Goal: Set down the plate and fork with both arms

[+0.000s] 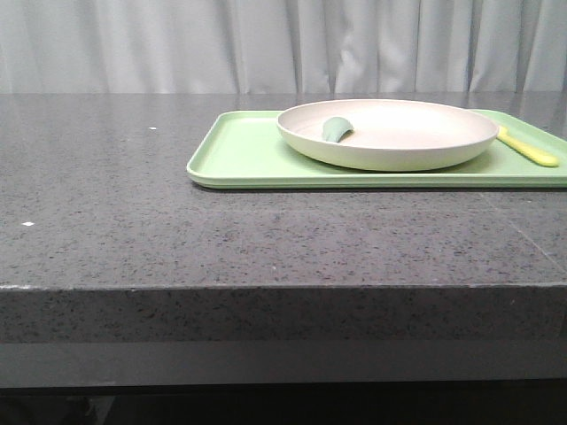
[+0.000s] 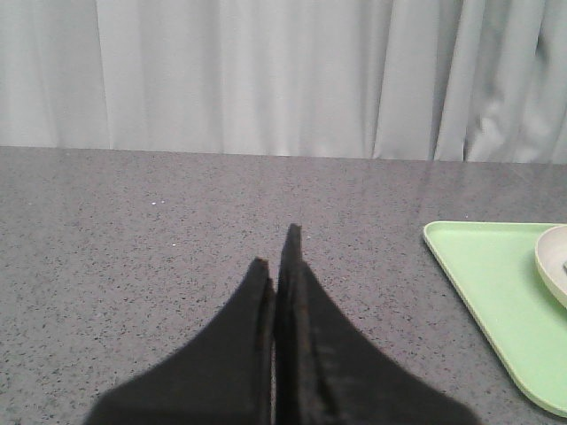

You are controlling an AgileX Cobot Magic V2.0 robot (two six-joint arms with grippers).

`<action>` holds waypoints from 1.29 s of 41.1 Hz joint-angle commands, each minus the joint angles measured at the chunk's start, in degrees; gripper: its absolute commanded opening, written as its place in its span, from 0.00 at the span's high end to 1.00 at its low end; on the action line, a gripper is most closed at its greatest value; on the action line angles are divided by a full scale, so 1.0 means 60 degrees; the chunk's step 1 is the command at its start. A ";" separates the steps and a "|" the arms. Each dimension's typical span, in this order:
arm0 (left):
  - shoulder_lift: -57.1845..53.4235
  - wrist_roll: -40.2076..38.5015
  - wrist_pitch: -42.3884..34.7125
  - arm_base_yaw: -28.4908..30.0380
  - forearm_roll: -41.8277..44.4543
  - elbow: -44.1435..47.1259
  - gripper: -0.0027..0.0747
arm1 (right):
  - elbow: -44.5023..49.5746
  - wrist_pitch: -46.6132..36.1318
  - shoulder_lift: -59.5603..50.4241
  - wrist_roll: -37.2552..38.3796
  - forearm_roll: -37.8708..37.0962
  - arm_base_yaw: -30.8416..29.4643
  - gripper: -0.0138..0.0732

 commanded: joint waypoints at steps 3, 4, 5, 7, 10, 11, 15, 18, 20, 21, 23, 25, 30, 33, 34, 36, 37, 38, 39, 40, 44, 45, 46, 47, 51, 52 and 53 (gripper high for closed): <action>-0.0004 -0.0090 -0.0661 -0.0004 0.0015 -0.0255 0.99 | -0.0249 -0.0832 0.0090 -0.0071 -0.0102 0.0000 0.97; -0.0004 -0.0090 -0.0624 -0.0004 0.0015 -0.0255 0.99 | -0.0249 -0.0832 0.0090 -0.0071 -0.0102 0.0000 0.97; -0.0004 -0.0090 -0.0539 -0.0004 0.0015 -0.0241 0.99 | -0.0249 -0.0832 0.0090 -0.0071 -0.0102 0.0000 0.97; -0.0070 -0.0090 -0.0437 -0.0004 0.0015 -0.0166 0.99 | -0.0249 -0.0832 0.0090 -0.0071 -0.0102 0.0000 0.97; -0.0327 -0.0090 -0.0313 -0.0004 -0.0029 0.0093 0.99 | -0.0249 -0.0832 0.0090 -0.0071 -0.0102 0.0000 0.97; -0.0499 -0.0090 -0.0172 -0.0004 -0.0053 0.0225 0.99 | -0.0249 -0.0832 0.0090 -0.0071 -0.0102 0.0000 0.97; -0.1229 -0.0090 0.0484 0.0030 -0.0077 0.0677 0.99 | -0.0249 -0.0832 0.0090 -0.0071 -0.0102 0.0000 0.97; -0.1876 -0.0090 0.0900 0.0030 -0.0130 0.1038 0.99 | -0.0249 -0.0832 0.0090 -0.0071 -0.0102 0.0000 0.97; -0.2360 -0.0090 0.1106 0.0030 -0.0142 0.1300 0.99 | -0.0249 -0.0832 0.0090 -0.0071 -0.0102 0.0000 0.97; -0.2643 -0.0090 0.1171 0.0030 -0.0142 0.1461 0.99 | -0.0249 -0.0832 0.0090 -0.0071 -0.0102 0.0000 0.97; -0.3148 -0.0090 0.1222 0.0080 -0.0166 0.1762 0.99 | -0.0249 -0.0832 0.0090 -0.0071 -0.0102 0.0000 0.97; -0.3642 -0.0090 0.1222 0.0201 -0.0237 0.2065 0.99 | -0.0249 -0.0832 0.0090 -0.0071 -0.0102 0.0000 0.97; -0.4745 -0.0090 0.1242 0.0662 -0.0511 0.2784 0.99 | -0.0249 -0.0832 0.0090 -0.0071 -0.0102 0.0000 0.97; -0.5291 -0.0090 0.1242 0.0868 -0.0565 0.3194 0.99 | -0.0249 -0.0832 0.0090 -0.0071 -0.0102 0.0000 0.97; -0.5451 -0.0090 0.1242 0.0911 -0.0565 0.3330 0.99 | -0.0249 -0.0832 0.0090 -0.0071 -0.0102 0.0000 0.97; -0.5623 -0.0090 0.1242 0.0933 -0.0565 0.3555 0.99 | -0.0249 -0.0832 0.0090 -0.0071 -0.0102 0.0000 0.97; -0.5603 -0.0090 0.1242 0.0950 -0.0565 0.3613 0.99 | -0.0249 -0.0832 0.0090 -0.0071 -0.0102 0.0000 0.97; -0.5552 -0.0090 0.1242 0.0950 -0.0565 0.3670 0.99 | -0.0249 -0.0832 0.0090 -0.0071 -0.0102 0.0000 0.97; -0.5553 -0.0090 0.1242 0.0950 -0.0565 0.3749 0.99 | -0.0249 -0.0832 0.0090 -0.0071 -0.0102 0.0000 0.97; -0.5574 -0.0090 0.1242 0.0950 -0.0565 0.3819 0.99 | -0.0249 -0.0833 0.0101 -0.0071 -0.0102 0.0000 0.97; -0.5593 -0.0090 0.1125 0.0950 -0.0565 0.4203 0.99 | -0.0249 -0.0833 0.0101 -0.0071 -0.0102 0.0000 0.97; -0.5593 -0.0090 0.1026 0.0950 -0.0565 0.4317 0.99 | -0.0249 -0.0833 0.0101 -0.0071 -0.0102 0.0000 0.97; -0.5593 -0.0090 0.0968 0.0950 -0.0565 0.4402 0.99 | -0.0249 -0.0833 0.0101 -0.0071 -0.0102 0.0000 0.97; -0.5593 -0.0090 0.0882 0.0950 -0.0565 0.4512 0.99 | -0.0249 -0.0833 0.0101 -0.0071 -0.0102 0.0000 0.97; -0.5593 -0.0090 0.0996 0.0950 -0.0622 0.4647 0.99 | -0.0249 -0.0833 0.0101 -0.0071 -0.0102 0.0000 0.97; -0.5593 -0.0090 0.0976 0.0950 -0.0565 0.4647 0.99 | -0.0249 -0.0833 0.0101 -0.0071 -0.0102 0.0000 0.97; -0.5593 -0.0090 0.0951 0.0950 -0.0565 0.4647 0.99 | -0.0249 -0.0833 0.0101 -0.0071 -0.0102 0.0000 0.97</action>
